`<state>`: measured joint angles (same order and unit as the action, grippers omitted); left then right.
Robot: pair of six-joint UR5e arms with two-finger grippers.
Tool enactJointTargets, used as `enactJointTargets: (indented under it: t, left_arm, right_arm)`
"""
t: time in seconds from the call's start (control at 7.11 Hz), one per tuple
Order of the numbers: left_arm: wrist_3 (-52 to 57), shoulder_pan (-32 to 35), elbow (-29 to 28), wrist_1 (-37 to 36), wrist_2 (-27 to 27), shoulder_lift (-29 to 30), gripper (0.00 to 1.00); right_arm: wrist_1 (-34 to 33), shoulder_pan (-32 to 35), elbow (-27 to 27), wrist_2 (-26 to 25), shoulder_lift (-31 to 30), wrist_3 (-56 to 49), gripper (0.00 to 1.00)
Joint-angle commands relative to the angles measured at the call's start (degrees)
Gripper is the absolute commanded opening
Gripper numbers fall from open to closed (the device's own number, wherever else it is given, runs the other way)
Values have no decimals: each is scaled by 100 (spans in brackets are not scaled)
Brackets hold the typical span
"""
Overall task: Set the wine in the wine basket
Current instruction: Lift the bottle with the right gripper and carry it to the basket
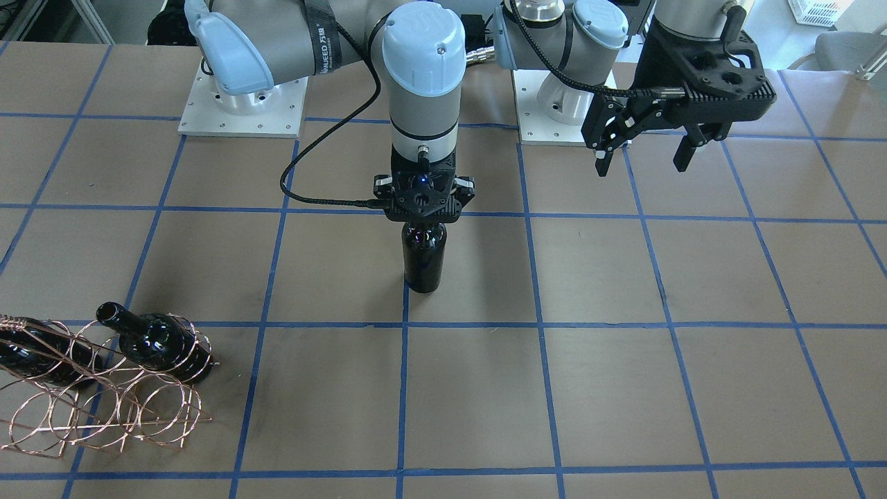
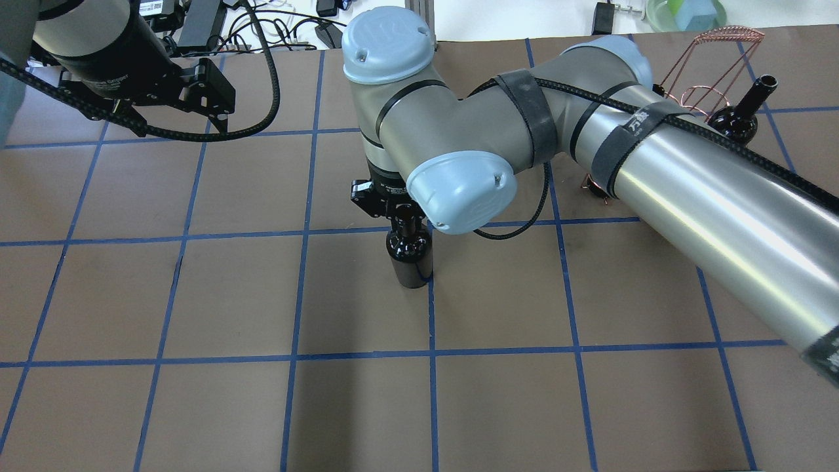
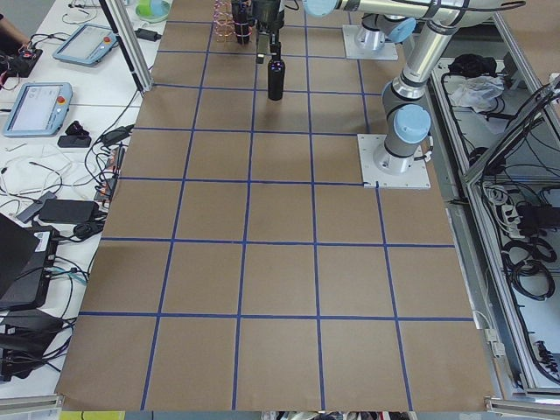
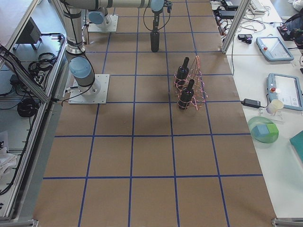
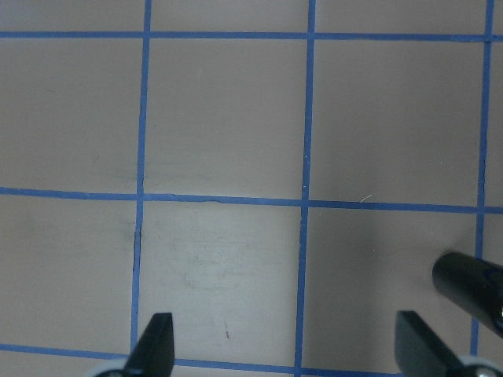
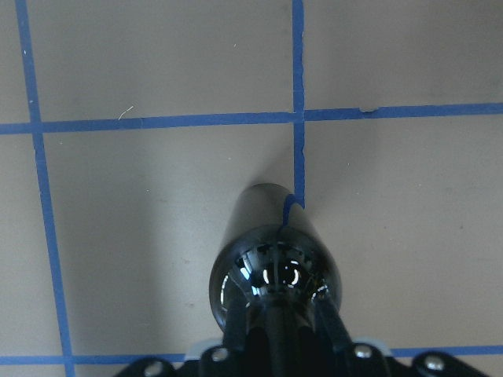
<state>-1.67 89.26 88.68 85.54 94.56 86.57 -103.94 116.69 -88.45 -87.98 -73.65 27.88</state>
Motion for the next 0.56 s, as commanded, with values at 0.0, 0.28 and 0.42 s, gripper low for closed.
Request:
enactJointTargets:
  t: [0.0, 0.28, 0.42]
  left_arm:
    - [0, 4, 0, 6, 9, 0, 100]
    - [0, 4, 0, 15, 9, 0, 100]
    - [0, 4, 0, 15, 18, -9, 100]
  right_arm:
    - [372, -276, 273, -87, -79, -439, 0]
    - [996, -899, 697, -97, -384, -1184, 0]
    - [1111, -1302, 707, -105, -648, -1849, 0]
